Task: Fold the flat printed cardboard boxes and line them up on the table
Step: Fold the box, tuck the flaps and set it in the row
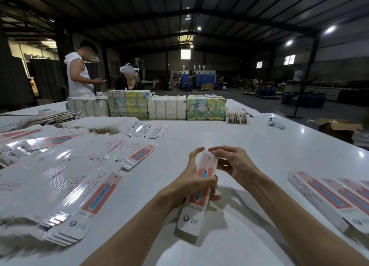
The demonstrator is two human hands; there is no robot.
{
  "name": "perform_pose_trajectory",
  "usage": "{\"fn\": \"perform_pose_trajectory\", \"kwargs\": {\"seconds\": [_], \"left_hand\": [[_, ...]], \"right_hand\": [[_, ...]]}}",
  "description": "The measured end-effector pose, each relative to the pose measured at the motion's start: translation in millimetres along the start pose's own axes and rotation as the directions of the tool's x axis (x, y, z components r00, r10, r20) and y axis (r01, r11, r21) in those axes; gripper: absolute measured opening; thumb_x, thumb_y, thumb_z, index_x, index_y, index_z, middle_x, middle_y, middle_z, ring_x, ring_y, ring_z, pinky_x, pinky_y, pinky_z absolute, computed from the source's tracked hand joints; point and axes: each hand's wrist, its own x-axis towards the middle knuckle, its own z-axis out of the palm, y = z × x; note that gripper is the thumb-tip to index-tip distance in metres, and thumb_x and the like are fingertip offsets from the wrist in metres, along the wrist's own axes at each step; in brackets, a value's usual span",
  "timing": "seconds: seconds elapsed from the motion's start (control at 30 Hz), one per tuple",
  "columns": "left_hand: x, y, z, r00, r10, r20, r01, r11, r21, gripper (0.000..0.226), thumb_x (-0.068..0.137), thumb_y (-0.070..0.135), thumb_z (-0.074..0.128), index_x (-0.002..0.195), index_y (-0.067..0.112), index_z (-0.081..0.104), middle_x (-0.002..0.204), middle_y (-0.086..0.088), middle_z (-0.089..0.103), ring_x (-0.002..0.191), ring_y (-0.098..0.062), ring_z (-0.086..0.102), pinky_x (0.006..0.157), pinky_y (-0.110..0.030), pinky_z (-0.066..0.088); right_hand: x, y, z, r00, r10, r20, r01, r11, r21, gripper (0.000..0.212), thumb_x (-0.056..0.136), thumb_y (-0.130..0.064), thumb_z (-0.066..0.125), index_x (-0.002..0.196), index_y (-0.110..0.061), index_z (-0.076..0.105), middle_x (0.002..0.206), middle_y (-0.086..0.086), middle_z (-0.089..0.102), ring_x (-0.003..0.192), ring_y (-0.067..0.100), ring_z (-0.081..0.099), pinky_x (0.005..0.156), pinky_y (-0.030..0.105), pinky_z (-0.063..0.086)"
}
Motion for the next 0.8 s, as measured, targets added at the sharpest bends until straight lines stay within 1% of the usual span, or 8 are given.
{"fn": "perform_pose_trajectory", "kwargs": {"seconds": [0.1, 0.2, 0.33, 0.4, 0.53, 0.57, 0.7, 0.8], "left_hand": [[-3.2, 2.6, 0.8, 1.0, -0.001, 0.023, 0.001, 1.0, -0.014, 0.1, 0.078, 0.016, 0.085, 0.132, 0.074, 0.023, 0.126, -0.017, 0.052, 0.085, -0.026, 0.078, 0.069, -0.037, 0.064], [-5.7, 4.8, 1.2, 1.0, 0.002, 0.018, -0.002, 1.0, -0.006, 0.091, 0.081, 0.017, 0.082, 0.133, 0.065, 0.025, 0.125, -0.017, 0.054, 0.078, -0.024, 0.078, 0.068, -0.033, 0.063], [-7.2, 7.0, -3.4, 0.999, 0.001, -0.04, -0.003, 0.999, -0.053, 0.089, 0.083, 0.02, 0.081, 0.141, 0.051, 0.022, 0.123, -0.02, 0.058, 0.08, -0.026, 0.078, 0.071, -0.036, 0.064], [-7.1, 7.0, -5.5, 0.998, 0.0, -0.062, -0.006, 0.996, -0.086, 0.089, 0.085, 0.018, 0.081, 0.144, 0.049, 0.021, 0.122, -0.023, 0.059, 0.081, -0.028, 0.077, 0.074, -0.04, 0.065], [-6.6, 5.2, -7.8, 0.994, -0.049, -0.101, 0.038, 0.993, -0.109, 0.087, 0.088, 0.017, 0.08, 0.145, 0.049, 0.022, 0.121, -0.028, 0.062, 0.088, -0.035, 0.075, 0.087, -0.056, 0.063], [-6.5, 4.5, -8.3, 0.994, -0.055, -0.097, 0.043, 0.992, -0.116, 0.086, 0.089, 0.015, 0.079, 0.145, 0.048, 0.022, 0.119, -0.027, 0.063, 0.087, -0.034, 0.076, 0.086, -0.055, 0.064], [-7.3, 5.5, -7.9, 0.995, -0.045, -0.086, 0.036, 0.994, -0.107, 0.084, 0.092, 0.014, 0.078, 0.146, 0.047, 0.022, 0.116, -0.022, 0.064, 0.081, -0.028, 0.077, 0.073, -0.04, 0.065], [-7.8, 6.4, -5.0, 0.995, -0.047, -0.093, 0.037, 0.994, -0.106, 0.083, 0.092, 0.013, 0.077, 0.145, 0.048, 0.023, 0.119, -0.023, 0.063, 0.082, -0.028, 0.076, 0.074, -0.04, 0.065]], "right_hand": [[-0.9, -1.3, 0.1, 1.0, 0.004, 0.022, -0.004, 1.0, -0.008, 0.016, 0.098, -0.006, 0.068, 0.096, -0.006, 0.084, 0.1, 0.018, 0.078, 0.09, 0.027, 0.079, 0.069, 0.036, 0.063], [-1.8, -2.6, -0.8, 0.998, 0.022, 0.064, -0.022, 1.0, -0.002, 0.018, 0.099, -0.009, 0.066, 0.099, -0.008, 0.084, 0.104, 0.016, 0.078, 0.096, 0.027, 0.078, 0.073, 0.034, 0.063], [-1.9, 1.1, 4.4, 0.987, 0.016, 0.161, -0.022, 0.999, 0.039, 0.021, 0.102, -0.015, 0.063, 0.115, -0.01, 0.08, 0.115, 0.013, 0.077, 0.111, 0.026, 0.074, 0.086, 0.036, 0.063], [-0.5, 4.8, 8.4, 0.992, -0.028, 0.122, 0.021, 0.998, 0.057, 0.023, 0.1, -0.011, 0.067, 0.123, -0.009, 0.073, 0.116, 0.012, 0.077, 0.112, 0.028, 0.074, 0.09, 0.039, 0.063], [-3.0, 11.8, 10.9, 0.987, -0.092, 0.135, 0.102, 0.993, -0.063, 0.03, 0.095, -0.015, 0.075, 0.123, -0.008, 0.072, 0.116, 0.011, 0.077, 0.111, 0.028, 0.074, 0.094, 0.04, 0.062], [-3.6, 12.4, 10.9, 0.987, -0.093, 0.133, 0.102, 0.993, -0.062, 0.031, 0.093, -0.014, 0.077, 0.123, -0.006, 0.072, 0.116, 0.012, 0.077, 0.111, 0.028, 0.075, 0.093, 0.04, 0.062], [-3.9, 9.8, 9.2, 0.99, -0.047, 0.13, 0.039, 0.997, 0.065, 0.039, 0.083, -0.009, 0.08, 0.119, 0.003, 0.072, 0.114, 0.019, 0.077, 0.108, 0.035, 0.075, 0.087, 0.037, 0.064], [-2.3, 7.6, 6.3, 0.99, 0.016, 0.139, -0.03, 0.994, 0.101, 0.037, 0.082, -0.005, 0.079, 0.117, 0.005, 0.073, 0.114, 0.022, 0.076, 0.107, 0.037, 0.075, 0.089, 0.042, 0.064]]}}
